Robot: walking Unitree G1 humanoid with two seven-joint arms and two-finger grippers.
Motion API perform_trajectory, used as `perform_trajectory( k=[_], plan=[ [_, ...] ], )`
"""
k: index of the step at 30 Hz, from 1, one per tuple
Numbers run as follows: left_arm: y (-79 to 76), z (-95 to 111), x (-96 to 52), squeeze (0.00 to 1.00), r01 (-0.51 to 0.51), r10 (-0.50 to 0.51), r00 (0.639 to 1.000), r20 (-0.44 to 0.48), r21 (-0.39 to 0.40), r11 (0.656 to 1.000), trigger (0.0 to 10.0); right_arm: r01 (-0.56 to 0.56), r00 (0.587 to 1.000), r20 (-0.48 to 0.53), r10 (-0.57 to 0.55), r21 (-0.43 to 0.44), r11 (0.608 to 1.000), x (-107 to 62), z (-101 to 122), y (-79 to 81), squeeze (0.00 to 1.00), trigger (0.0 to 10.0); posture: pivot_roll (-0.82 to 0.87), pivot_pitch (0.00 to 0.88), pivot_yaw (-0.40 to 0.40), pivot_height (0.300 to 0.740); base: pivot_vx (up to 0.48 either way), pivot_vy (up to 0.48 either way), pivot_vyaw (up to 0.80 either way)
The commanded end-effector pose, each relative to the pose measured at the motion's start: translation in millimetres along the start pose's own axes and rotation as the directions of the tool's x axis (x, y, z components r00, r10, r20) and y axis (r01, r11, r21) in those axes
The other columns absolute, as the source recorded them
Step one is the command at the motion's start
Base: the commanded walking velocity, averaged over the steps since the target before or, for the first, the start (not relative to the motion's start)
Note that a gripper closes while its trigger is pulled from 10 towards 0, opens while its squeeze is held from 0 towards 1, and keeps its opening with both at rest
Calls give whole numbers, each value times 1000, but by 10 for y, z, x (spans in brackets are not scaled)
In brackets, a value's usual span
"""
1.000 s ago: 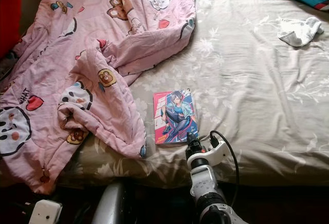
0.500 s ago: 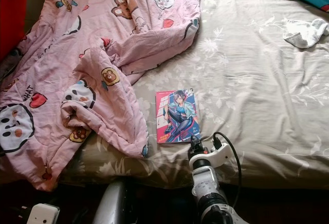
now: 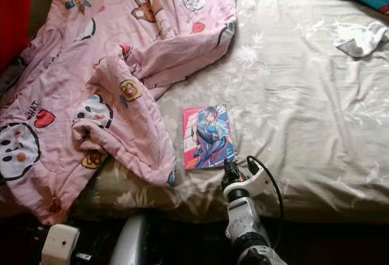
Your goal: Clean up the room
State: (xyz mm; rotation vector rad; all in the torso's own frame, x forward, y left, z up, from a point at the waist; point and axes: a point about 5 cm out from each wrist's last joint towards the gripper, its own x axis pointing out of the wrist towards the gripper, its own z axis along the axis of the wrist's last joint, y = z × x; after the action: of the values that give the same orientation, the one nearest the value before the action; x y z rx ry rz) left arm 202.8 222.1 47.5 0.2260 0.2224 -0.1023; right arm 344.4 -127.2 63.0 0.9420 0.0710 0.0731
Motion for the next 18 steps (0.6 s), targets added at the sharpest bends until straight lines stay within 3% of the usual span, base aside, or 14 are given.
perform_trajectory(
  k=[1,5,10,12,16,18],
  plan=[
    [-44,-161,-27,0,2,-3,998,-63,-7,1000,10000,-27,999,-22,26,-48,998,-44,-71,-2,0,0,183,348,83,585,0,0,0],
    [-77,-161,121,0,1,-1,999,-48,-18,1000,10000,-68,997,14,70,-125,990,-86,29,-37,0,0,160,312,67,585,0,0,0],
    [-77,-159,236,0,-3,2,999,-36,-19,1000,10000,-56,997,53,63,-117,992,-127,105,-89,0,0,127,269,51,585,0,0,0],
    [-67,-157,314,0,-6,5,1000,-31,-17,1000,10000,23,997,79,-18,-57,998,-199,115,-221,0,0,109,253,47,585,0,0,0],
    [-76,-155,358,0,-3,2,1000,-26,-15,1000,10000,104,993,58,-102,-47,993,-306,48,-377,0,0,110,242,48,585,0,0,0],
    [-80,-157,380,0,0,-1,1000,-21,-12,1000,10000,193,980,38,-193,5,981,-438,-42,-533,0,0,104,236,50,585,0,0,0]
  ],
)
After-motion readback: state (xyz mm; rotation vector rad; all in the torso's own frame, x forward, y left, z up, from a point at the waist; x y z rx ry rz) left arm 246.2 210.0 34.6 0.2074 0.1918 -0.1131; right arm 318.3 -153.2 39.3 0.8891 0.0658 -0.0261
